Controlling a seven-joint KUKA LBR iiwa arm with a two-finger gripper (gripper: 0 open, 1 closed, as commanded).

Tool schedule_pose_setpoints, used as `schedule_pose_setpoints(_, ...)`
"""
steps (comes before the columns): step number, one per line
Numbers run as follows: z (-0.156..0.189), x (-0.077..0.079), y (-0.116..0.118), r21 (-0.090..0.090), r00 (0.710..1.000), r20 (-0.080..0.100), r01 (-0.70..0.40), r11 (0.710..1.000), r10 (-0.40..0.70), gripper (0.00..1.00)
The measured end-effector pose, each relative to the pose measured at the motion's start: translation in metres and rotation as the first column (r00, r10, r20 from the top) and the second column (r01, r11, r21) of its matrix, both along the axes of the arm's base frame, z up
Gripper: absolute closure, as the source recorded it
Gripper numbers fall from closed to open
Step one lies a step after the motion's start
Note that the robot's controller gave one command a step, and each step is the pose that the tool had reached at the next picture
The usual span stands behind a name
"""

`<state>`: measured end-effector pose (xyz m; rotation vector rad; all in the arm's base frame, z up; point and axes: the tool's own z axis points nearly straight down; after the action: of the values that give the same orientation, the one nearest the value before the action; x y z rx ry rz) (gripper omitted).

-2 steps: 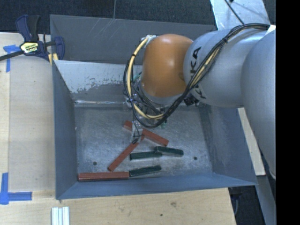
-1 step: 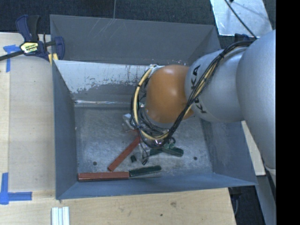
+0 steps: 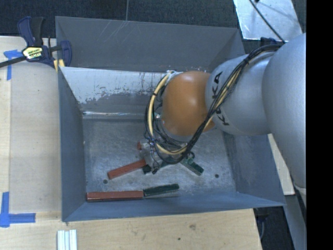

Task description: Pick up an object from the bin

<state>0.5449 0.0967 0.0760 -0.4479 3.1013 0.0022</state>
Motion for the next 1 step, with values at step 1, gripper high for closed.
schedule_pose_setpoints(1, -0.0015, -0.0012, -0.0007, -0.001, 1.0, -0.004, 0.001, 1.0, -0.001, 0.0)
